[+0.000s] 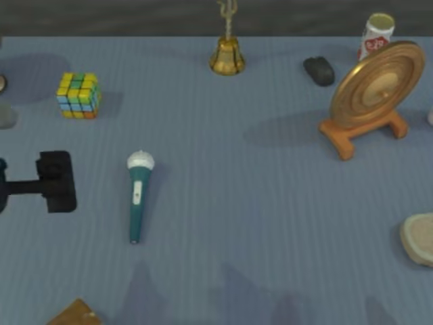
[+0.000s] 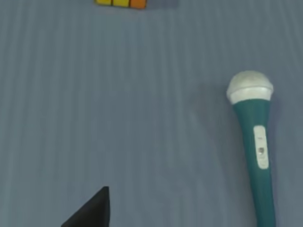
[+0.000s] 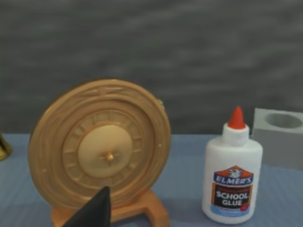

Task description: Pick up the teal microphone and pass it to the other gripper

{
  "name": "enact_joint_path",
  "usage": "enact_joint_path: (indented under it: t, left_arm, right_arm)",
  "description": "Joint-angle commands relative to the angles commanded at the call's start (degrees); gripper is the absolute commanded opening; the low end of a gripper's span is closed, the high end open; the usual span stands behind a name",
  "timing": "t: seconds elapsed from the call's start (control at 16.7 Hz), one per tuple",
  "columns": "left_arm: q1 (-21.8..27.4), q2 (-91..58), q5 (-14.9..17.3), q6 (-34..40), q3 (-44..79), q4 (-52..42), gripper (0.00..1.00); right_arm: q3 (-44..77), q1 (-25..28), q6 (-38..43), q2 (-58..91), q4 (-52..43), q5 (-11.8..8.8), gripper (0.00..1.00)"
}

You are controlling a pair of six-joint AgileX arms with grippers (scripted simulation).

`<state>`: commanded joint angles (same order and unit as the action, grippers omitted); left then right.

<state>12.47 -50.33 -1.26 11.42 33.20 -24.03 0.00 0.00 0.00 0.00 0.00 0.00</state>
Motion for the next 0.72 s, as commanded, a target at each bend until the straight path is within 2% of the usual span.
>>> enact_joint_path:
  t: [0.42,0.72]
  left_arm:
    - [8.70,-37.64,-0.27,8.29,24.29,-14.89,1.00]
    - [12.50,-52.74,-0.73,11.82,34.08,-22.58,1.00]
  right_arm:
    - [0.00,0.00,0.00,0.00,0.00,0.00,1.00]
    - [0.00,0.00,0.00,0.00,0.00,0.00,1.00]
